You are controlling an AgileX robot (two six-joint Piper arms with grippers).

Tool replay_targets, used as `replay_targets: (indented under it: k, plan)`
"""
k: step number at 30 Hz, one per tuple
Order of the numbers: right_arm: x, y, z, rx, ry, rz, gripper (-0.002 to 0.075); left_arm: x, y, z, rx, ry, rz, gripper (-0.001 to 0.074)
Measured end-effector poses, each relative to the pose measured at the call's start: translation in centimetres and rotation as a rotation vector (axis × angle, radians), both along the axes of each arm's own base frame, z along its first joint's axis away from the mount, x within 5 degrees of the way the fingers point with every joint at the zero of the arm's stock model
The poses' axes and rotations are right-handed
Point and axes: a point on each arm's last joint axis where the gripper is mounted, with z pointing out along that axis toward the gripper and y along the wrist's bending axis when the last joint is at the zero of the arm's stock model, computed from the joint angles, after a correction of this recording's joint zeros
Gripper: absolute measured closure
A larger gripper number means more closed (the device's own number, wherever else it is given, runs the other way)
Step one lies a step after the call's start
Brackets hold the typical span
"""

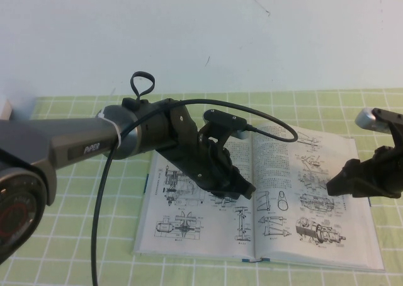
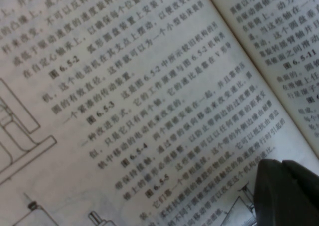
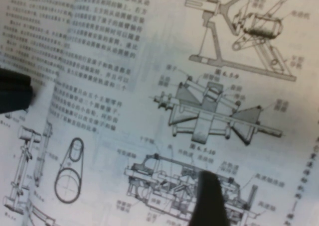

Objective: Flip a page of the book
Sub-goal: Open the closed book

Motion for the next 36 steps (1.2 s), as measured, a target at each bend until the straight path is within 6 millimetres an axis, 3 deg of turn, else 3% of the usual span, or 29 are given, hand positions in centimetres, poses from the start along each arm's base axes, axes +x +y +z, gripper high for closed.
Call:
replay_targets:
  k: [19, 36]
  plan:
    - [-0.1, -0.2, -0.8, 0.040, 0.096, 0.044, 0.0259, 0.0, 0.0, 0.0, -0.002, -0.003, 0.001, 0.0739]
    - [0.2, 0.0, -1.1, 0.092, 0.116, -0.009, 0.0309, 0.0, 0.0, 0.0, -0.002, -0.006, -0.001, 0.0739]
